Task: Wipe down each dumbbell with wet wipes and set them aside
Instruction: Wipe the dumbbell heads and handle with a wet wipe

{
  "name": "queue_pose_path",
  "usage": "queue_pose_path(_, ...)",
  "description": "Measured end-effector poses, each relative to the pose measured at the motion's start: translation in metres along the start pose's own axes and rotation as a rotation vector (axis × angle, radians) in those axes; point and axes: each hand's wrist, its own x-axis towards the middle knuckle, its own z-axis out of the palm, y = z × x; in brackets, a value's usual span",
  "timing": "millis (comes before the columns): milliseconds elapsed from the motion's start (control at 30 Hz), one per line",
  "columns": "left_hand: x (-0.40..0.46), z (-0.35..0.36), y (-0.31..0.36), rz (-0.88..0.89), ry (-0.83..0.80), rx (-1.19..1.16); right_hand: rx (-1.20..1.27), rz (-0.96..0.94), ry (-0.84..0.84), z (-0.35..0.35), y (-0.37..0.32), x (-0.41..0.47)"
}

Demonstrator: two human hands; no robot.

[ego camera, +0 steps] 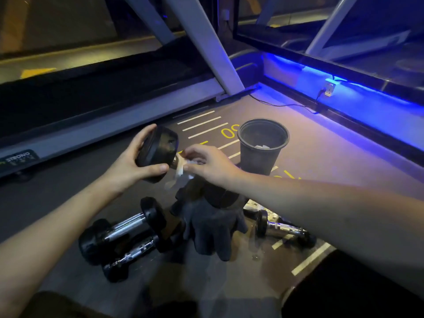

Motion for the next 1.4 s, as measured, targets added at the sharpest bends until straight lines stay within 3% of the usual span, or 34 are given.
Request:
queue_pose_path(333, 0.005, 0.000, -0.001, -0.004, -0.010, 0.028, -0.007, -0.083, 0.149, 0.018, -0.006, 0.025)
queue_pose_path(933, 0.001, -0.001, -0.004, -0.047, 0.028, 0.016, -0.424, -0.139, -0.095, 0.001, 0.008, 0.023)
queue_pose_path(1400, 0.004, 0.001, -0.002, -0.004, 0.004, 0.034, -0.632, -0.082, -0.160, -0.024, 0.026, 0.004)
